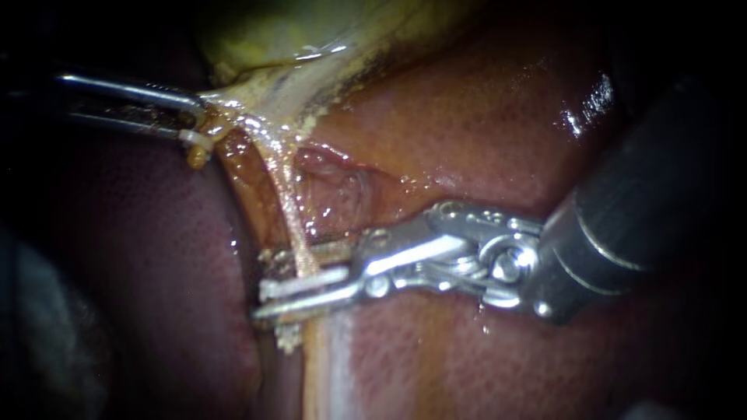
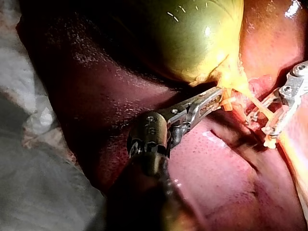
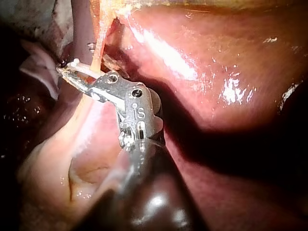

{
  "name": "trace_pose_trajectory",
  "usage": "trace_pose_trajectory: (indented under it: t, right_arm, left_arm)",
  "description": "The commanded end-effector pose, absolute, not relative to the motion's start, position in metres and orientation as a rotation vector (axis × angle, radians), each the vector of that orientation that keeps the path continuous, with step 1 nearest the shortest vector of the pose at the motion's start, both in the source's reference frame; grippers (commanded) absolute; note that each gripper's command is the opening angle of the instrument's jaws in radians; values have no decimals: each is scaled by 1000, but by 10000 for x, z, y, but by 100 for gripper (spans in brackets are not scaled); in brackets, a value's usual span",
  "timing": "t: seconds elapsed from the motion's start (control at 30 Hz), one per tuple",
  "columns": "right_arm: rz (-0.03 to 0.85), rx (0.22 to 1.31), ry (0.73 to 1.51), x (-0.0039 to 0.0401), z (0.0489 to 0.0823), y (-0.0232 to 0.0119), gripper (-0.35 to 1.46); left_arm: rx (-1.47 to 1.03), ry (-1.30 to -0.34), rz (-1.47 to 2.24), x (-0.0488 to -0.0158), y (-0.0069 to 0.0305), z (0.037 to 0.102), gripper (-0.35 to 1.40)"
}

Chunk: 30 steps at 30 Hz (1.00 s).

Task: Going back first clip right tube

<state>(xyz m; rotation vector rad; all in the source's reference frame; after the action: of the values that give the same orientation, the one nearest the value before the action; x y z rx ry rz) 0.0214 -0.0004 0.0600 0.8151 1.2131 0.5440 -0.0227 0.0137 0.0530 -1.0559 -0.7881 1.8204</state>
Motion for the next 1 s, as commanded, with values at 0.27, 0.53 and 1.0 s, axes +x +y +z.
trace_pose_trajectory:
  t: [0.27, 0.53, 1.0]
  right_arm:
    - [464, 662, 1192, 195, 624, 21, 50]
    - [338, 595, 1216, 167, 610, 8, 50]
    - [189, 423, 1142, 83, 545, 10, 50]
  left_arm:
    - [-1056, -788, 1820, -227, 137, 530, -35]
    - [-1056, -787, 1821, -227, 136, 531, -35]
    - [-1057, -786, 1822, -227, 134, 532, -35]
